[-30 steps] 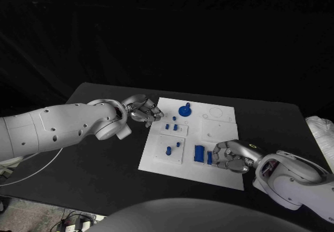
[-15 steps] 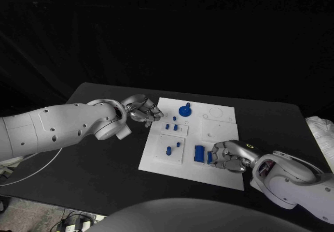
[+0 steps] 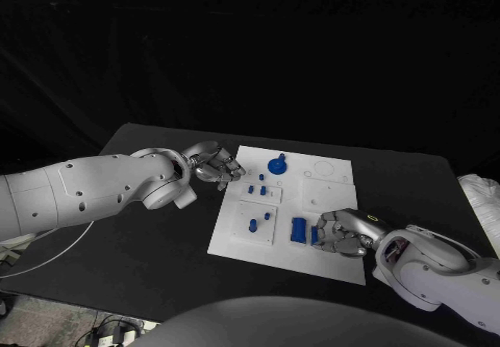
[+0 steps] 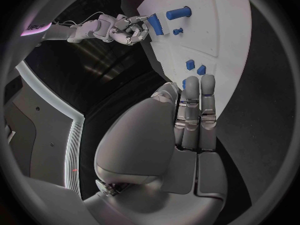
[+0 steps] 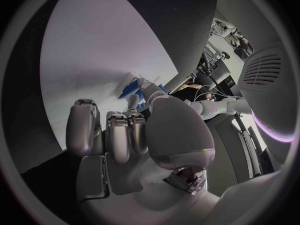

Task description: Assemble the parts on the task board

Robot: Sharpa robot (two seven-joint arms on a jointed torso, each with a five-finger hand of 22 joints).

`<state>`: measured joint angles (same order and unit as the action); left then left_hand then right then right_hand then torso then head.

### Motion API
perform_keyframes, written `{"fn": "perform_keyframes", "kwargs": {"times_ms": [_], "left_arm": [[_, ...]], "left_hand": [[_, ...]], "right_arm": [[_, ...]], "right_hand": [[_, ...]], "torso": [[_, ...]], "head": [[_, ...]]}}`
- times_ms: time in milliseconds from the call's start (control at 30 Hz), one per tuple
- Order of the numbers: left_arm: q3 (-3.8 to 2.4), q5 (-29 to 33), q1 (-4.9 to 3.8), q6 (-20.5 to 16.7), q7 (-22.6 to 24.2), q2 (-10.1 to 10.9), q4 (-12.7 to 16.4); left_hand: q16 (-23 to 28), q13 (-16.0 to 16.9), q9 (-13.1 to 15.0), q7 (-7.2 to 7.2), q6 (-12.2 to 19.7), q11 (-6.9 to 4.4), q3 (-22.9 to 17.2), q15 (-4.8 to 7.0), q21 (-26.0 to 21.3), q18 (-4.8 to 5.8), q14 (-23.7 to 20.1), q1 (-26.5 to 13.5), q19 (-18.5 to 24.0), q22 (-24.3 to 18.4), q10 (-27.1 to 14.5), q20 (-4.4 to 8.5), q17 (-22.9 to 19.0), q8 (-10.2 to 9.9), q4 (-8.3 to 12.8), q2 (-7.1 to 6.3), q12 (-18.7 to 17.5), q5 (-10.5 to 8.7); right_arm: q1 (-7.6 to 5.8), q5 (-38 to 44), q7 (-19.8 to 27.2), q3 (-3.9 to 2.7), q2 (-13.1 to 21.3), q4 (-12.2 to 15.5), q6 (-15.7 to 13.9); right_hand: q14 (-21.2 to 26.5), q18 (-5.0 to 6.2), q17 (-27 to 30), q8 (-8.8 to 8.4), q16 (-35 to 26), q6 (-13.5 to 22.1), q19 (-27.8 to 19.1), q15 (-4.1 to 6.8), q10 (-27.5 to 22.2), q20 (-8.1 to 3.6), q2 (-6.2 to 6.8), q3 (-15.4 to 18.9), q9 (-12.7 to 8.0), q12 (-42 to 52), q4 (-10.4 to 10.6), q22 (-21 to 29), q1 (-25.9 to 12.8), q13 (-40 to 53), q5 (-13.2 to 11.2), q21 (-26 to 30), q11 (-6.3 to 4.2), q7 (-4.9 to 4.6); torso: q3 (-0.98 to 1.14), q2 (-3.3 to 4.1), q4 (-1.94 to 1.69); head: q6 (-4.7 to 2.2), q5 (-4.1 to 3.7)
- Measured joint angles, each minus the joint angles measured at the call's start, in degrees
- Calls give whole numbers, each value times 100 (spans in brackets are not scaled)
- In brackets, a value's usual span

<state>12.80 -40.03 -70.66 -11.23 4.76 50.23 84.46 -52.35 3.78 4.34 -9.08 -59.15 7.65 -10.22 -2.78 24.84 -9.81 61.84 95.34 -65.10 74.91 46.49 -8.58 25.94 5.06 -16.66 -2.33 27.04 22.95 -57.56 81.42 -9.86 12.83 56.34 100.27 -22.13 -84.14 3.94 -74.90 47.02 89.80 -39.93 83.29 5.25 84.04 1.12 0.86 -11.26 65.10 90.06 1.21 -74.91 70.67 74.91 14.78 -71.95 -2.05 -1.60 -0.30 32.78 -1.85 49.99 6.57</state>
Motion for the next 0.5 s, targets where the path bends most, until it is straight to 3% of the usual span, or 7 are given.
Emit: {"fn": "perform_keyframes", "kwargs": {"times_ms": [100,333,500], "left_arm": [[0,0,0,0,-1,0,0],[0,0,0,1,-4,0,0],[0,0,1,2,-8,-1,0]], "left_hand": [[0,0,0,0,0,0,0,0,0,0,0,0,0,0,0,0,0,0,0,0,0,0],[0,0,-1,0,0,0,0,0,0,0,0,0,0,0,0,0,0,0,0,0,0,0],[0,0,-1,-2,-2,-5,-6,0,0,0,0,0,0,0,5,0,-5,19,6,0,-22,0]], "right_arm": [[-1,-29,-22,0,-5,-1,5],[-5,-149,-90,-5,-6,-16,19],[-2,-220,-114,-2,4,-14,22]], "right_hand": [[0,0,0,47,0,0,0,0,0,0,-1,-19,16,0,20,0,1,0,-78,0,0,0],[0,1,-4,200,0,0,-20,0,0,-20,-30,112,104,0,158,0,30,0,-1074,73,0,0],[0,1,-4,248,0,20,-20,0,0,-20,98,286,143,0,296,-4,-103,0,-1169,73,0,21]], "torso": [[0,0,0],[-2,-1,1],[-2,0,1]], "head": [[0,0],[0,0],[0,8]]}}
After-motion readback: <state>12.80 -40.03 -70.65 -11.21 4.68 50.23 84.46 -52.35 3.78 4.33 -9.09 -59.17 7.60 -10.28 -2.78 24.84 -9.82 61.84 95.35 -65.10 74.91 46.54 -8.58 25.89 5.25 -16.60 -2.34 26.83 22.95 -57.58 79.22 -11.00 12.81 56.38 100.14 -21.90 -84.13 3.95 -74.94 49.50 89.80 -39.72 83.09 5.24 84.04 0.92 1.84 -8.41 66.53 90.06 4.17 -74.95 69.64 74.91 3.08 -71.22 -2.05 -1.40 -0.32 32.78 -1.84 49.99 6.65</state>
